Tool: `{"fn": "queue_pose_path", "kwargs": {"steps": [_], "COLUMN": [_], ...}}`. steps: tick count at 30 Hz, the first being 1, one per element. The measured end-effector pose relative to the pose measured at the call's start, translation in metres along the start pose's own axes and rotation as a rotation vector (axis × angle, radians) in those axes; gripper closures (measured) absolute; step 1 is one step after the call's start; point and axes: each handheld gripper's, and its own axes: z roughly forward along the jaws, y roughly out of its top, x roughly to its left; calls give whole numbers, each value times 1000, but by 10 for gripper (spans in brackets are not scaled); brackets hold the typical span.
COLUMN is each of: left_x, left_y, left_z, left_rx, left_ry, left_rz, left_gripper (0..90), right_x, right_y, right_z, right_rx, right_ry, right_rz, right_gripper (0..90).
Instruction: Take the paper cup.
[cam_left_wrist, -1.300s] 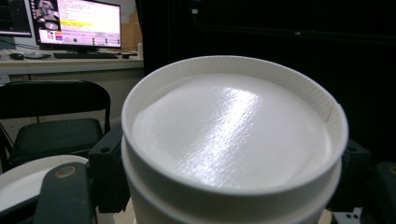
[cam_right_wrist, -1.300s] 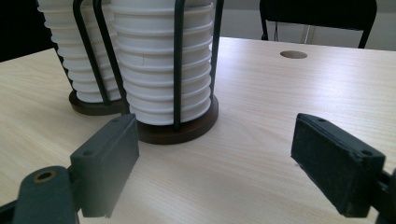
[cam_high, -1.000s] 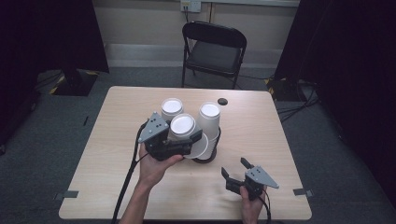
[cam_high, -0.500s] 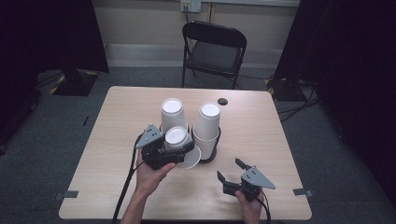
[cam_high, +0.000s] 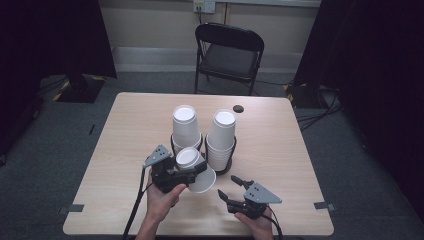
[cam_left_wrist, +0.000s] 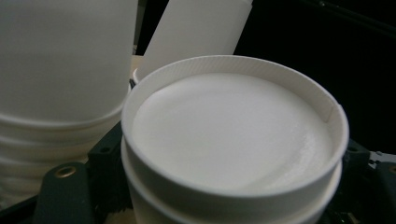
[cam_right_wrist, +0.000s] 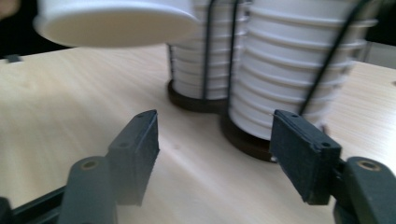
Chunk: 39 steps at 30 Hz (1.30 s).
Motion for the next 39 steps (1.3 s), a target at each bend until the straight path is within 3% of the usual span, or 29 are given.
{"fn": "queue_pose_path", "kwargs": {"steps": [3, 4, 5, 6, 9, 14, 16, 20, 26, 31, 39], "left_x": [3, 5, 5, 7, 8, 7, 7, 6, 5, 3, 0], "left_y": [-4, -9, -9, -12, -16, -22, -23, -26, -28, -25, -25], "left_z": [-1, -2, -2, -3, -5, -10, -12, -16, -16, -13, -8], "left_rx": [-1, -8, -8, -9, -12, -28, -34, -42, -46, -50, -36], "left_ry": [-6, -25, -25, -35, -52, -53, -71, -74, -101, -126, -133], "left_rz": [-19, -50, -50, -73, -114, -129, -147, -160, -203, -246, -241], "left_gripper": [219, 220, 219, 220, 220, 220, 220, 220, 220, 221, 218], "right_x": [6, 11, 12, 13, 15, 18, 20, 25, 27, 29, 27], "right_y": [1, 2, 2, 2, 3, 3, 4, 6, 9, 13, 23], "right_z": [3, 5, 5, 5, 6, 7, 7, 7, 10, 17, 31], "right_rx": [-6, -20, -28, -44, -75, -113, -158, -235, -279, -290, -300], "right_ry": [29, 37, 41, 54, 73, 105, 118, 115, 117, 104, 96], "right_rz": [5, 4, 3, 7, 23, 24, 9, -33, -65, -87, -98], "right_gripper": [343, 353, 367, 426, 430, 455, 470, 483, 521, 531, 612]}}
